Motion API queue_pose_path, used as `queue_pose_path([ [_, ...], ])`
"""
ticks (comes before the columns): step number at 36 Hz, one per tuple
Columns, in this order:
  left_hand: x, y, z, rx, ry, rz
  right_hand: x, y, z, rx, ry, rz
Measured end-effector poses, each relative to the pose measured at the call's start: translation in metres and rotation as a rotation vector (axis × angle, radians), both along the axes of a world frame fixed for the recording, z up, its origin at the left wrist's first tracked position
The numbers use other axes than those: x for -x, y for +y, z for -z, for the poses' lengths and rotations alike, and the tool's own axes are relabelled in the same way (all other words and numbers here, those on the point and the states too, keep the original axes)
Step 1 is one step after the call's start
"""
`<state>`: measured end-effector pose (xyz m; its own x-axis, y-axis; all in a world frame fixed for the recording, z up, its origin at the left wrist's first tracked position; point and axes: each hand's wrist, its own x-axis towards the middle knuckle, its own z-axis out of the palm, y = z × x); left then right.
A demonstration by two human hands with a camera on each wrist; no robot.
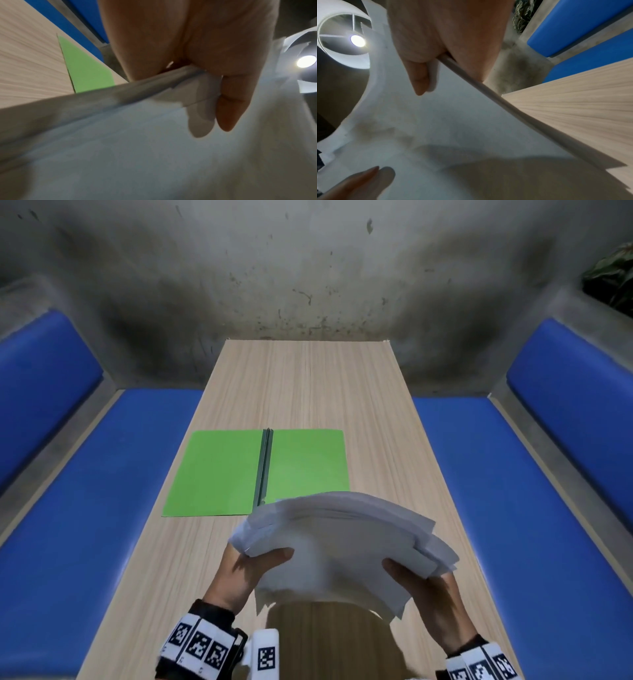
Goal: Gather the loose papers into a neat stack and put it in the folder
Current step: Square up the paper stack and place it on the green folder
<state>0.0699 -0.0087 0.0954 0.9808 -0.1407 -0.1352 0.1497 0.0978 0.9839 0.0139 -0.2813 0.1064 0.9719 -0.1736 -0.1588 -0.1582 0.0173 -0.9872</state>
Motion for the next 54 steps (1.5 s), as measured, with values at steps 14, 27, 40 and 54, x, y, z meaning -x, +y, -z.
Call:
queue_pose_path([
  [14,0.002,-0.011,0.016,-0.063,0.058,0.0,-0.004,0.005,0.018,0.072,0.079,-0.066],
  [27,0.007,0.006,0.021,-0.06,0.068,0.004,-0.003,-0.008,0.009,0.081,0.039,-0.181],
  [40,0.01,-0.001,-0.003,-0.13,-0.105,-0.11,-0.002,0.002,-0.01,0.077,-0.065,0.02],
  [54,0.016,-0.012,-0.004,-0.379,-0.383,-0.179,0.003,0.005,0.001,0.154,-0.096,0.002],
])
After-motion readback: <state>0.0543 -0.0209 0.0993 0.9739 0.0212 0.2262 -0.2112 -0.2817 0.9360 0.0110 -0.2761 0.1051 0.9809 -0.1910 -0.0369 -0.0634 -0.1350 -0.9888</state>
